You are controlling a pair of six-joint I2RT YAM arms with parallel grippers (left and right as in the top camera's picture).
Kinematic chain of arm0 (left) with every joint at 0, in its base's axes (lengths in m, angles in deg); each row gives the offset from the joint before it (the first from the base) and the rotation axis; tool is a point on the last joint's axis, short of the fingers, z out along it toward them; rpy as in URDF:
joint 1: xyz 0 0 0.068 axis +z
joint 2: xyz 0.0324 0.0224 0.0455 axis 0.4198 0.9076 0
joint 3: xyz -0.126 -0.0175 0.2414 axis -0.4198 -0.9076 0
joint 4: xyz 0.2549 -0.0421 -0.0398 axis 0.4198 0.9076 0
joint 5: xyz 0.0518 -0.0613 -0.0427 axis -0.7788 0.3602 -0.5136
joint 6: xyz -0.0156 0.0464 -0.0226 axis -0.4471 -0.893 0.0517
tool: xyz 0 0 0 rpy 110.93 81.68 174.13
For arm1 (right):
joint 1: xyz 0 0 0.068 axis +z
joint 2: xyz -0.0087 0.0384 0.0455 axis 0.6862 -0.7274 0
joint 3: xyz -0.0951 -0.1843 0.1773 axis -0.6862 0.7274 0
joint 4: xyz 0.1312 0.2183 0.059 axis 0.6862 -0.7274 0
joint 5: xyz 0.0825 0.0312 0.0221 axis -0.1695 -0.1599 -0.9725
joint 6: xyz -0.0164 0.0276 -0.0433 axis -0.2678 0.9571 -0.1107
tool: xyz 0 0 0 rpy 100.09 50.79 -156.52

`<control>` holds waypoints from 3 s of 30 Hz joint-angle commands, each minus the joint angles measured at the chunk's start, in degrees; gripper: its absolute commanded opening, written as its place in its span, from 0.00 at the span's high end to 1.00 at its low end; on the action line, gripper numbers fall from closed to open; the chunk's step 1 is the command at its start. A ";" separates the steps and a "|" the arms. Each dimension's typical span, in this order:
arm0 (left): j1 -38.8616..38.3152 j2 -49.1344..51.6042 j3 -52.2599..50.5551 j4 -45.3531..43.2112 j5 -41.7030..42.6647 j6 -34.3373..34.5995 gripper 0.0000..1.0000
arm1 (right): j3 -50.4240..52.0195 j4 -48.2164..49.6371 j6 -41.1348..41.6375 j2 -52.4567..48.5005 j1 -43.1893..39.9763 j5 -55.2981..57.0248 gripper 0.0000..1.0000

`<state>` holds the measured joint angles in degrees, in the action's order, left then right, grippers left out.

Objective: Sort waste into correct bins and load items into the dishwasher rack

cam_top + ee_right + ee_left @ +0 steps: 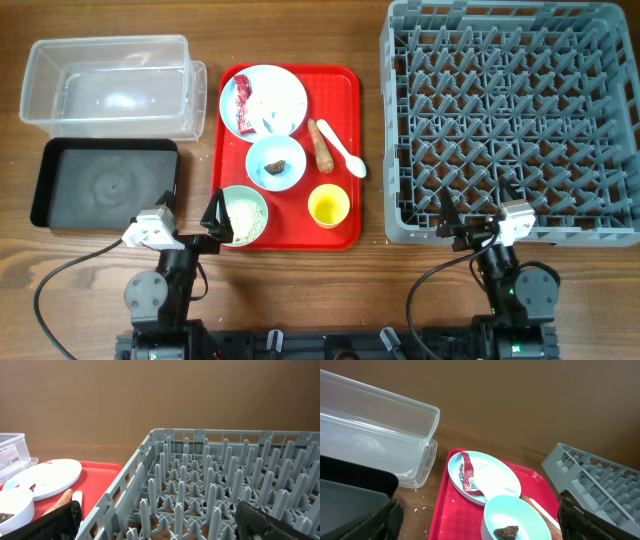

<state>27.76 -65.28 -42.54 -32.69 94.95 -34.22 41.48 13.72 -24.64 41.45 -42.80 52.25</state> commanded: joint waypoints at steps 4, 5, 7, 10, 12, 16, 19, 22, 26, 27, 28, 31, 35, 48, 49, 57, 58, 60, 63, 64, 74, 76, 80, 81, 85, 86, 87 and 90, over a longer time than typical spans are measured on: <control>-0.33 -0.66 -0.35 -0.28 -0.37 -0.11 0.00 | 0.15 1.20 -0.70 0.20 -0.09 1.42 0.01; -0.33 -0.66 -0.35 -0.31 -0.35 -0.11 0.00 | 0.15 1.42 -0.70 0.20 -0.09 1.44 0.00; -0.33 -0.66 -0.35 -0.81 1.81 0.11 0.00 | 0.15 3.02 -0.09 0.20 -0.09 -0.48 0.00; -0.33 -0.66 -0.35 -3.17 4.26 0.09 0.00 | 0.13 5.64 -0.07 0.20 -0.09 -3.74 0.00; -0.33 -0.48 -0.33 -6.08 4.68 0.09 0.00 | -0.09 7.52 2.54 0.17 -0.09 -4.94 0.00; -0.33 0.87 0.90 -10.01 4.87 0.09 0.00 | -2.36 8.00 3.80 -1.01 -0.09 -4.90 0.00; -0.33 5.40 5.49 -10.01 5.11 0.09 0.00 | -5.73 8.35 2.99 -4.22 -0.09 -4.24 0.00; -0.33 11.67 10.93 -10.01 5.77 -0.42 0.00 | -9.25 8.72 0.63 -8.52 -0.09 -4.26 0.00; -0.33 23.08 21.31 -8.46 7.85 -1.75 0.00 | -16.50 7.17 -0.52 -17.22 -0.09 -4.28 0.00; -0.33 26.77 24.63 -7.30 8.74 -1.90 0.00 | -18.73 5.97 -0.79 -19.78 -0.09 -4.24 0.00; -0.33 30.40 28.02 -5.88 9.25 -1.88 0.00 | -21.22 4.48 -1.25 -22.45 -0.09 -4.24 0.00; -0.33 41.03 38.01 -1.46 12.85 -1.84 0.00 | -27.02 1.64 -2.27 -29.59 -0.09 -4.20 0.00; -0.42 57.96 55.76 9.64 17.33 -1.86 0.00 | -34.56 -2.47 -2.21 -40.17 -0.09 -4.22 0.00; -9.64 100.83 96.98 45.59 5.84 -8.31 0.00 | -61.29 -38.97 -2.25 -63.80 -0.09 1.01 0.00; -9.97 103.27 96.98 45.55 5.60 -8.33 0.00 | -63.89 -42.18 -2.23 -65.46 -0.07 0.96 0.00; -10.12 112.21 96.96 45.13 5.66 -7.65 0.00 | -69.24 -44.65 1.03 -71.97 -0.09 -3.19 0.00; -10.23 112.26 96.96 44.57 5.64 -7.65 0.00 | -69.24 -44.63 2.03 -72.11 -0.09 -4.39 0.00; -10.23 112.26 96.96 42.84 5.66 -7.65 0.00 | -69.24 -44.65 2.45 -72.24 -0.09 -5.81 0.00; -10.23 112.48 96.89 39.91 5.60 -7.65 0.00 | -69.24 -44.87 2.47 -72.24 -0.09 -5.75 0.00; -10.25 112.65 96.78 39.26 5.53 -7.65 0.00 | -69.24 -44.92 2.45 -72.24 -0.09 -5.75 0.00; -11.08 120.10 96.76 35.85 0.22 -7.63 0.00 | -69.24 -44.68 2.27 -72.26 -0.09 -5.51 0.00; -11.87 122.60 96.76 35.85 -0.66 -7.58 0.00 | -69.24 -44.41 2.29 -72.41 -0.09 -5.07 0.00; -13.27 125.66 96.76 35.78 -3.65 -6.82 0.00 | -69.24 -44.39 2.29 -73.46 -0.09 -4.66 0.00; -13.64 126.20 96.76 35.71 -4.46 -6.10 0.00 | -69.24 -44.41 2.32 -73.81 -0.09 -4.66 0.00; -14.47 128.13 96.76 35.45 -4.72 -6.12 0.00 | -69.24 -44.39 2.45 -75.73 -0.09 -4.68 0.00; -14.51 128.65 96.76 35.54 -4.92 -6.08 0.00 | -69.24 -44.39 2.43 -76.26 -0.09 -4.68 0.00; -14.51 129.37 96.76 35.60 -5.11 -5.99 0.00 | -69.24 -44.39 2.45 -76.70 -0.09 -4.68 0.00; -14.51 131.01 96.74 35.60 -5.57 -5.92 0.00 | -69.24 -44.30 2.43 -77.50 -0.09 -4.66 0.00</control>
<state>13.27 62.08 53.81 2.71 90.49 -40.90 -26.47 -30.87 -23.03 -34.79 -42.80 47.70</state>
